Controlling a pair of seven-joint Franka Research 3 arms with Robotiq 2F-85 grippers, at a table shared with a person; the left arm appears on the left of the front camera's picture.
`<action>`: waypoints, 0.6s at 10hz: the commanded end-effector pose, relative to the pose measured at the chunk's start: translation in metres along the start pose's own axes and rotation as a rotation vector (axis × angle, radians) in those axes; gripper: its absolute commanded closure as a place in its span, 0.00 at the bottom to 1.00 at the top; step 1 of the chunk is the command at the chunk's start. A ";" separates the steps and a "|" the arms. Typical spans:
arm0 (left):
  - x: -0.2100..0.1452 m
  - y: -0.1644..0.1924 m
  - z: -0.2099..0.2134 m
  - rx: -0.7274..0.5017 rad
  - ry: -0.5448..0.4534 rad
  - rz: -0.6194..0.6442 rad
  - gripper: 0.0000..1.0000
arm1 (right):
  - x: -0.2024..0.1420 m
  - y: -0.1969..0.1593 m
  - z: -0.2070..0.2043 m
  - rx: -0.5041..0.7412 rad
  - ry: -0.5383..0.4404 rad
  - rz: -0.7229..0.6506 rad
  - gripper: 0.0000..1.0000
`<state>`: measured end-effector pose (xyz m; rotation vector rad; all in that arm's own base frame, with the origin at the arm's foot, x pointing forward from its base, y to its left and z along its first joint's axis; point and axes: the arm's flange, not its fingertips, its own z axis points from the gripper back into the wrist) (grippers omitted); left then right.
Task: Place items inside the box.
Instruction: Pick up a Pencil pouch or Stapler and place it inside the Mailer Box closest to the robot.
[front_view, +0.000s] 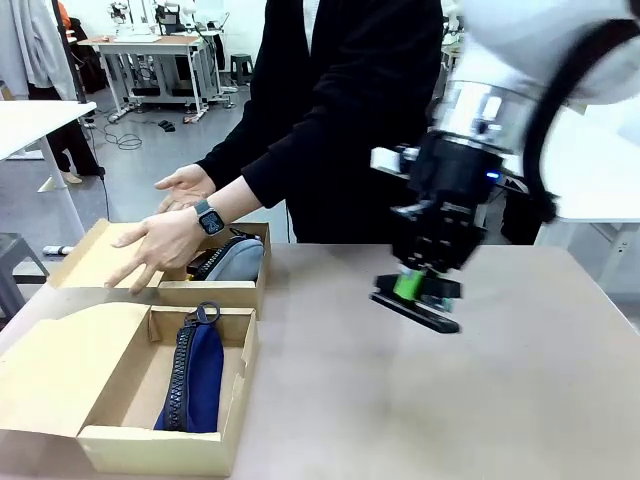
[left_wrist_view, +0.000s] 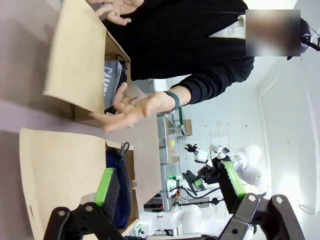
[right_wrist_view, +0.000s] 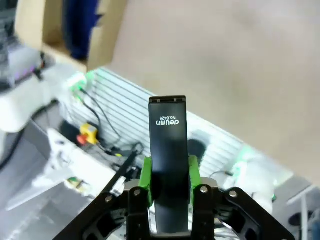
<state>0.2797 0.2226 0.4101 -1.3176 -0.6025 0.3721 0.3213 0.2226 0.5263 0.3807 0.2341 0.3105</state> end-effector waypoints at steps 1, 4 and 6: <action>-0.003 0.001 -0.001 -0.016 -0.001 -0.015 0.00 | -0.078 -0.045 -0.013 0.126 -0.123 -0.240 0.68; -0.003 0.001 -0.001 -0.016 -0.001 -0.015 0.00 | -0.089 -0.060 -0.037 0.179 -0.186 -0.388 0.68; -0.003 0.001 -0.001 -0.016 -0.001 -0.015 0.00 | -0.073 -0.056 -0.032 0.147 -0.132 -0.406 0.68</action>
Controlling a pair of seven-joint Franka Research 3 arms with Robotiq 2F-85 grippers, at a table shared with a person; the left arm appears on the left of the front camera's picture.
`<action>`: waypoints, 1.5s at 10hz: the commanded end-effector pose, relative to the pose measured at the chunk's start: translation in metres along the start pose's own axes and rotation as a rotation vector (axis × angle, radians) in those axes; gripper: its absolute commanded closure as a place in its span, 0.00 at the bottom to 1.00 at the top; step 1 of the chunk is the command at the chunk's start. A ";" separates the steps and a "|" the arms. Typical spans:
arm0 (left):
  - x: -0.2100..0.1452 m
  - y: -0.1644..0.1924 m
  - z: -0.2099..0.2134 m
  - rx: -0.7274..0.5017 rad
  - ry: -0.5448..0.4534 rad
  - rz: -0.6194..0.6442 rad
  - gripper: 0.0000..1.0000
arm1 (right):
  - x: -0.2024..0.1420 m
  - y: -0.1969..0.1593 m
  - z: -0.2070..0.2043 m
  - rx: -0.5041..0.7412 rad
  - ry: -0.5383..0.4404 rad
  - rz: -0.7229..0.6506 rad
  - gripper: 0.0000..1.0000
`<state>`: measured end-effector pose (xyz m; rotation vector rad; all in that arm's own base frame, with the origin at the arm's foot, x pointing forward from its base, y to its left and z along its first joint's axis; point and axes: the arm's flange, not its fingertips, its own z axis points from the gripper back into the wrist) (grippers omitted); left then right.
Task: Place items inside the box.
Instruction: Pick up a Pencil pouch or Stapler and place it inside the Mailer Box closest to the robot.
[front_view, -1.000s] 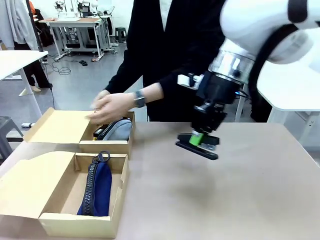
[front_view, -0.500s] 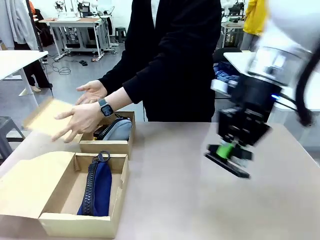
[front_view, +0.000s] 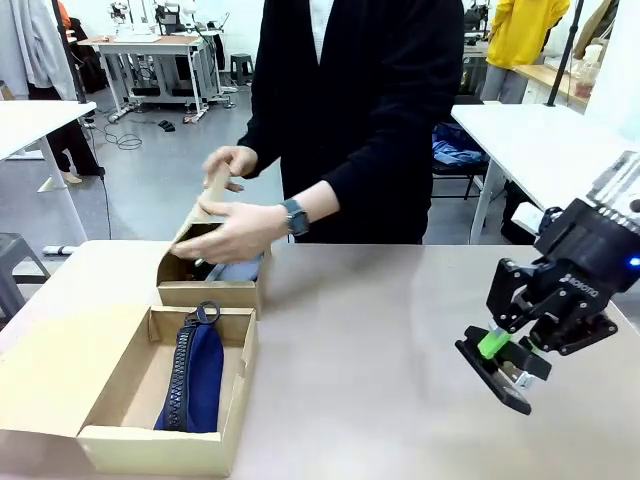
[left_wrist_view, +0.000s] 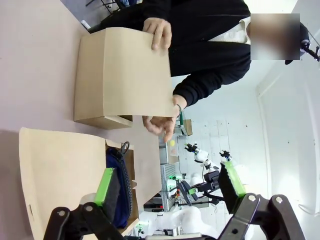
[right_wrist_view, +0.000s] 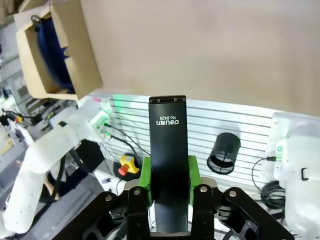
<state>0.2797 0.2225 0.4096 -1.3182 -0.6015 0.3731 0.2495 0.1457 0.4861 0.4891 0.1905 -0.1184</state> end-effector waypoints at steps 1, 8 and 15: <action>-0.003 0.000 -0.001 -0.016 -0.002 -0.016 0.00 | 0.015 0.019 -0.003 -0.018 0.022 -0.010 0.68; -0.003 0.000 -0.001 -0.016 -0.002 -0.016 0.00 | 0.034 0.085 -0.005 -0.105 0.067 0.130 0.88; -0.003 0.000 -0.001 -0.016 -0.002 -0.016 0.00 | 0.036 0.139 -0.013 -0.367 0.086 0.029 0.88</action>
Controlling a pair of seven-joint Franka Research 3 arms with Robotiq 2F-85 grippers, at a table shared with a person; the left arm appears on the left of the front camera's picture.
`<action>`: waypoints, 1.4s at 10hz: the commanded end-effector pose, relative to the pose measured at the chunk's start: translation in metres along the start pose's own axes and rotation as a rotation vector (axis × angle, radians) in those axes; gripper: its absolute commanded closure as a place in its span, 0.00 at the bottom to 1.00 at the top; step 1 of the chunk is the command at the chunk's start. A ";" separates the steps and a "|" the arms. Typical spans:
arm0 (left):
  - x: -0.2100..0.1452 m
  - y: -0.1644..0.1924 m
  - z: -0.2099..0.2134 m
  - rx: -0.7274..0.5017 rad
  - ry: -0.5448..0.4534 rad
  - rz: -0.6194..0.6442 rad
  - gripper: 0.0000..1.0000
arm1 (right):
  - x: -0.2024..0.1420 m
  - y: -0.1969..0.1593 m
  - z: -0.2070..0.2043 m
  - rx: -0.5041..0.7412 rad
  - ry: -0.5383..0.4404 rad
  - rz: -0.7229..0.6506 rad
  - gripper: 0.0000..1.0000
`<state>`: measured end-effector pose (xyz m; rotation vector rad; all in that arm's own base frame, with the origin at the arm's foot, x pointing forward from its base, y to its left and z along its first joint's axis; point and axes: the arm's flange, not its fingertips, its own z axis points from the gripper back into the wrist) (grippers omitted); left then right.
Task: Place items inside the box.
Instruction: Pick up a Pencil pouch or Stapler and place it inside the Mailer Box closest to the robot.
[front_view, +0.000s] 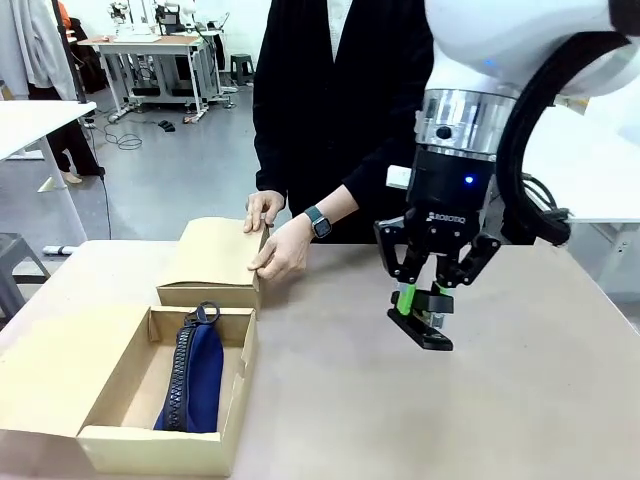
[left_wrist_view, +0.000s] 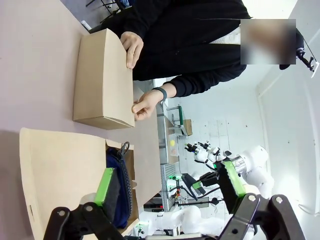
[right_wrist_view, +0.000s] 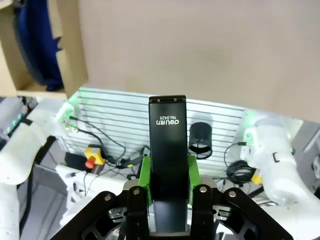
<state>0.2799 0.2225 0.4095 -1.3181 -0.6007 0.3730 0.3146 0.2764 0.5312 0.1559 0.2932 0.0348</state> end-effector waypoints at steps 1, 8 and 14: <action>-0.003 0.000 -0.001 -0.016 -0.002 -0.016 0.00 | -0.008 -0.005 -0.005 -0.028 -0.012 -0.113 0.88; -0.003 0.000 -0.001 -0.016 -0.002 -0.016 0.00 | 0.020 0.137 0.013 -0.072 -0.164 -0.020 0.88; -0.003 0.000 -0.001 -0.016 -0.002 -0.016 0.00 | -0.016 -0.005 0.000 -0.116 -0.158 -0.337 0.88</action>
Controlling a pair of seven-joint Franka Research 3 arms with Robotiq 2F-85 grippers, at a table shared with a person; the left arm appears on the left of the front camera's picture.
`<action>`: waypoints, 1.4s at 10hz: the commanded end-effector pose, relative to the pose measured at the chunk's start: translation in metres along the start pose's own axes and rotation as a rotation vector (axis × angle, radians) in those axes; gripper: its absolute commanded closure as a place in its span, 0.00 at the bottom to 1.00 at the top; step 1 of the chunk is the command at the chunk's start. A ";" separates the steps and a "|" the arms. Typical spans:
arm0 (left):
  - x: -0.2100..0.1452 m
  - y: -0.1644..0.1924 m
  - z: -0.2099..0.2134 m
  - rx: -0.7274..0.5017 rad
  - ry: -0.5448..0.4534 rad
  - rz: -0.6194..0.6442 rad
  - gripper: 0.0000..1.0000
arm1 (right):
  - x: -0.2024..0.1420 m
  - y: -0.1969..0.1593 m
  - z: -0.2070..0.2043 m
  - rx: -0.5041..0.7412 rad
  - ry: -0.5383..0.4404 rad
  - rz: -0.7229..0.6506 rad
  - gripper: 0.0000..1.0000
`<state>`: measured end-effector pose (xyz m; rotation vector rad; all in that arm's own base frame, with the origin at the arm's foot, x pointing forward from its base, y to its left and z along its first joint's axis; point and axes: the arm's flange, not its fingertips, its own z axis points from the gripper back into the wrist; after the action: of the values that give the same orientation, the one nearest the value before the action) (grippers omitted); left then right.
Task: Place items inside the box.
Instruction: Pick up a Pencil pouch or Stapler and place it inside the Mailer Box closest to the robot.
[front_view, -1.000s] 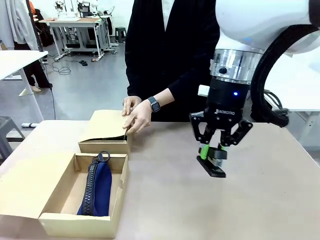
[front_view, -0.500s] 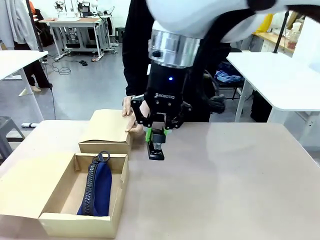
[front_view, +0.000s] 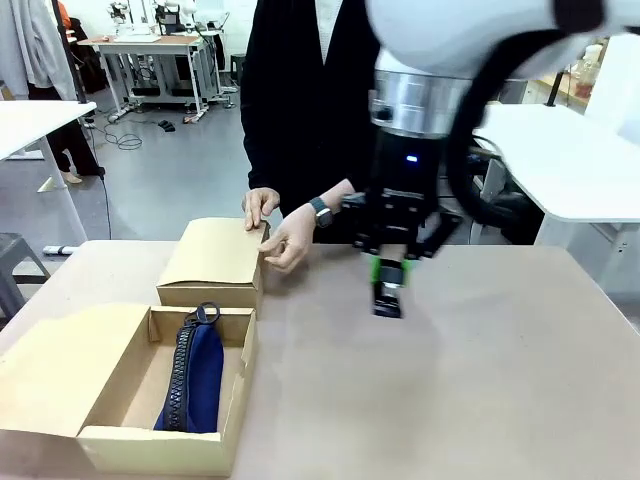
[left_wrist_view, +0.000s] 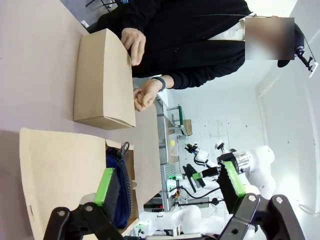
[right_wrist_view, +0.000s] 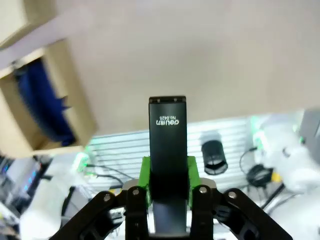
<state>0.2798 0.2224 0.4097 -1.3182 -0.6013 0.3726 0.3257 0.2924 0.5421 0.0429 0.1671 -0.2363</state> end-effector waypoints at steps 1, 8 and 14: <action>-0.003 0.000 -0.001 -0.016 -0.002 -0.016 0.00 | -0.022 -0.040 -0.015 -0.018 -0.018 -0.068 0.88; -0.003 0.000 -0.001 -0.016 -0.002 -0.016 0.00 | -0.012 0.144 0.003 0.065 -0.109 0.201 0.88; -0.003 0.000 -0.001 -0.016 -0.002 -0.016 0.00 | -0.074 0.265 -0.061 -0.236 0.106 0.738 0.88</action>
<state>0.2799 0.2224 0.4095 -1.3181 -0.6003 0.3729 0.2730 0.5767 0.4626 -0.0687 0.3079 0.4696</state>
